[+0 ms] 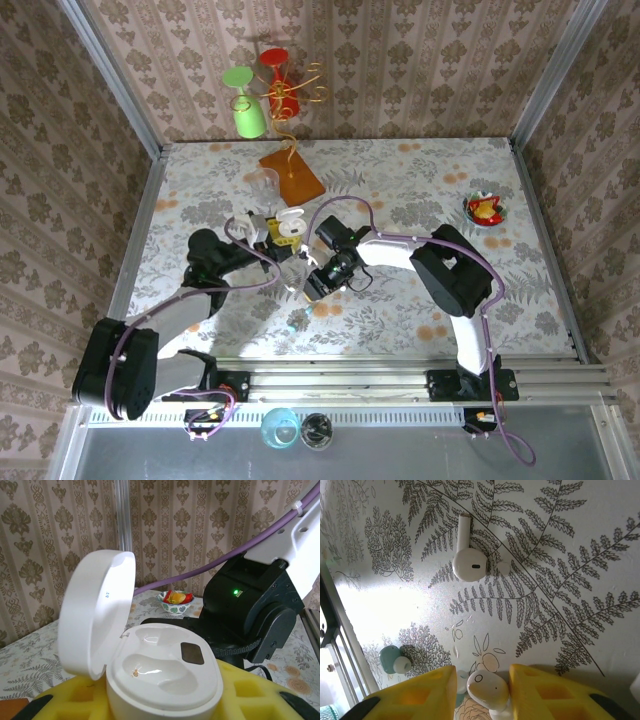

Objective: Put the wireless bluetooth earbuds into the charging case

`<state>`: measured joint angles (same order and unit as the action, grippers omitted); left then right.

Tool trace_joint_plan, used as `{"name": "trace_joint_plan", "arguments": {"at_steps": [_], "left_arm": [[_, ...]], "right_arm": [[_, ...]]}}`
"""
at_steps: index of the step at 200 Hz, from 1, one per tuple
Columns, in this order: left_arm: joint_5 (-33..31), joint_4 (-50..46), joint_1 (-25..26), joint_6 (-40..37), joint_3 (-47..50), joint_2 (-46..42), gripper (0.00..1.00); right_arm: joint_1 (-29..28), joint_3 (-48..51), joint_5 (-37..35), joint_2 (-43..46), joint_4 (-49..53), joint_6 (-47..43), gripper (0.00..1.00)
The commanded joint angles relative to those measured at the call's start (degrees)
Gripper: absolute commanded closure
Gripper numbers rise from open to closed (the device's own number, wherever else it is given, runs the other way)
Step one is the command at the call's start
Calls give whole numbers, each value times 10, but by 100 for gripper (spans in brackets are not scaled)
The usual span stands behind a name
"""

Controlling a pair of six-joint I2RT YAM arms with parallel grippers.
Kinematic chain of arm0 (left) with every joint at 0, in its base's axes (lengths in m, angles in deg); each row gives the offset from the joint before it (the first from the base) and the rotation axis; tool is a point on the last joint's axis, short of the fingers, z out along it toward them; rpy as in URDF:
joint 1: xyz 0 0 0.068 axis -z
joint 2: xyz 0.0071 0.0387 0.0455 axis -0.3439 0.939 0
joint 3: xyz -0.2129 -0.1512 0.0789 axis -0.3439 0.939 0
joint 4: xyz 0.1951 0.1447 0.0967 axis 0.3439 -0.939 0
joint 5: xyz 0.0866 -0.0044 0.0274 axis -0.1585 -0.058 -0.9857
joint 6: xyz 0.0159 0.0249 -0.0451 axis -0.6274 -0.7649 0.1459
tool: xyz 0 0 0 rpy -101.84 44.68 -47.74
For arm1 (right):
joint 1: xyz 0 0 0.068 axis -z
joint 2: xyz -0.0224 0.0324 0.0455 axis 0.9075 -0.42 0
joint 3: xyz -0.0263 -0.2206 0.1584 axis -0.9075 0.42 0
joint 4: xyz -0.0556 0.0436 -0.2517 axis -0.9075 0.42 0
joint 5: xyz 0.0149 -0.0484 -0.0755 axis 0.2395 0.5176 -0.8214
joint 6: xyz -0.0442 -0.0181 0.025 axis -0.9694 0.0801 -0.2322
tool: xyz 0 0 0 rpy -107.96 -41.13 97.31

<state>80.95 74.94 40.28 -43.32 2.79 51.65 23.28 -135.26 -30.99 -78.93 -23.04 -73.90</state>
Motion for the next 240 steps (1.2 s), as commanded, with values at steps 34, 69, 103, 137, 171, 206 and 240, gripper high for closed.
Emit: {"name": "trace_joint_plan", "arguments": {"at_steps": [34, 69, 103, 137, 171, 206, 240], "left_arm": [[10, 44, -1, 14, -3, 12, 71], [10, 45, -1, 15, -3, 12, 71], [10, 43, -1, 15, -4, 14, 71], [11, 43, -1, 14, -7, 15, 71], [12, 43, -1, 15, -9, 15, 71], [6, 41, -1, 10, -7, 16, 71], [-14, 44, -1, 3, -4, 15, 71]], "right_arm": [[-5, 11, 12, 9, 33, -3, 67], [-6, 16, 11, 18, 40, -16, 64], [-5, 19, 14, 26, 45, -21, 66], [-6, 15, 11, 17, 45, -20, 71], [-6, 11, -1, 8, 33, -8, 75], [-4, 28, -25, 29, -2, 20, 77], [8, 93, -73, 97, -84, 62, 78]]}}
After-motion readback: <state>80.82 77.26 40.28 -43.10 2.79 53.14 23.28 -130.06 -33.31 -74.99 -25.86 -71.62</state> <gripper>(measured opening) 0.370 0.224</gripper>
